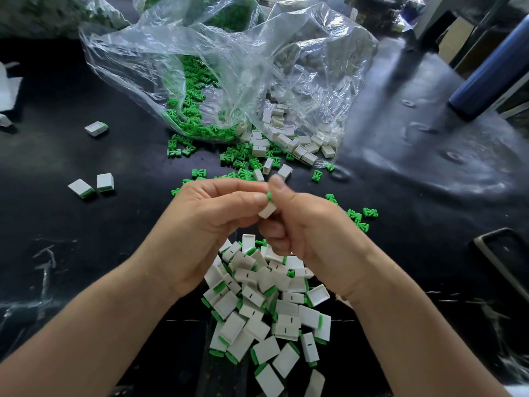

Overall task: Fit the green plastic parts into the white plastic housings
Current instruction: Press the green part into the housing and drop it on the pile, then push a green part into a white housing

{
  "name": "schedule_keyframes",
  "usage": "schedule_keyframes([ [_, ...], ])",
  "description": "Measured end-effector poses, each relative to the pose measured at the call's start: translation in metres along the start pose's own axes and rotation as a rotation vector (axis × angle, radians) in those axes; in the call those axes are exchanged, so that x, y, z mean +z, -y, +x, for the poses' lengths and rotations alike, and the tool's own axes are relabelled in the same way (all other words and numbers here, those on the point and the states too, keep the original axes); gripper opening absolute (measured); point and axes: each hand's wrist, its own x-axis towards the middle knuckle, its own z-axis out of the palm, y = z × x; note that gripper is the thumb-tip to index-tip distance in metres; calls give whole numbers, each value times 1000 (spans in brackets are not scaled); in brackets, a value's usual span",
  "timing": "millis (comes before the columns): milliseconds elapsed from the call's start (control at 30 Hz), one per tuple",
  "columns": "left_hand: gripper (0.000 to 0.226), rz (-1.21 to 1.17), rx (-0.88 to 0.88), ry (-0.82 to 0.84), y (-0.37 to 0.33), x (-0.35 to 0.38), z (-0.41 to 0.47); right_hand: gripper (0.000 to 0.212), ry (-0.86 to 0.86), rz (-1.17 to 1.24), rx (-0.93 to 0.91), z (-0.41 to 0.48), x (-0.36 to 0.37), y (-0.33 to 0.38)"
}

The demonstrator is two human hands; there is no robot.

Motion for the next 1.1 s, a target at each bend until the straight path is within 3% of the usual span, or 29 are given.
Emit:
schedule_keyframes([
  [100,23,-52,-23,-9,1,-1,1,43,39,91,28,-1,-5,3],
  [233,29,-62,-60,-29,2,-1,1,50,-20,-43,26,0,-8,0],
  [333,29,-9,-66,-72,-1,-3,1,56,-147,-229,8,1,-10,1],
  [433,28,144,-41,-109,-5,-6,0,48,-320,-393,-7,3,-17,1],
  [600,23,396,-114,55,-5,-1,-5,30,-600,-825,-84,6,-27,-6],
  [667,32,484,-145,117,-2,2,-7,19,-650,-899,-111,10,-31,-8],
  [733,36,490,-130,107,-1,5,-7,18,-670,-954,-125,16,-34,-12],
  [833,31,383,-73,11,-5,7,-5,35,-660,-1079,-148,27,-36,-18],
  [967,25,337,-26,-58,-8,7,-6,50,-541,-1170,-172,38,-36,-24],
  [1100,24,314,-38,-77,-9,7,-6,51,-442,-1299,-125,43,-39,-30],
])
